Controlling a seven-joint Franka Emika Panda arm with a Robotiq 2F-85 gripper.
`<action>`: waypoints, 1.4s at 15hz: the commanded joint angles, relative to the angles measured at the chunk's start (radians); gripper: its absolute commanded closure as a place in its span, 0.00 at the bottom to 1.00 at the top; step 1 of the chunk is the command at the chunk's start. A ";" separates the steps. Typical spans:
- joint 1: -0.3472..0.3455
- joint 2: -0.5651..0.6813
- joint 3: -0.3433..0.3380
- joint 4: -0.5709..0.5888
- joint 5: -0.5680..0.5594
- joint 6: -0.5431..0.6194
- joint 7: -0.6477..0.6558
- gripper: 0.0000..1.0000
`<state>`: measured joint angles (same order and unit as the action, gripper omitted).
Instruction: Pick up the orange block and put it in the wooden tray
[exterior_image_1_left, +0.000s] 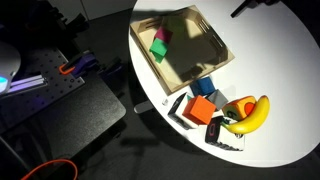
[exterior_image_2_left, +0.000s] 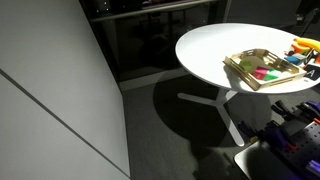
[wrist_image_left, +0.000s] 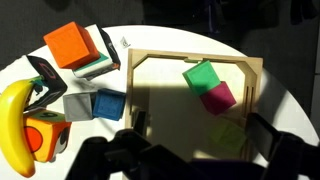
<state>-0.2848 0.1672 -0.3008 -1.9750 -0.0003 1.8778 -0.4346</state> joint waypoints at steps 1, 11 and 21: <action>-0.043 0.095 0.013 0.100 0.012 -0.036 -0.026 0.00; -0.120 0.267 0.036 0.147 0.029 0.051 0.001 0.00; -0.164 0.355 0.028 0.139 -0.009 0.161 0.033 0.00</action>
<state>-0.4281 0.5070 -0.2798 -1.8572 0.0087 2.0213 -0.4253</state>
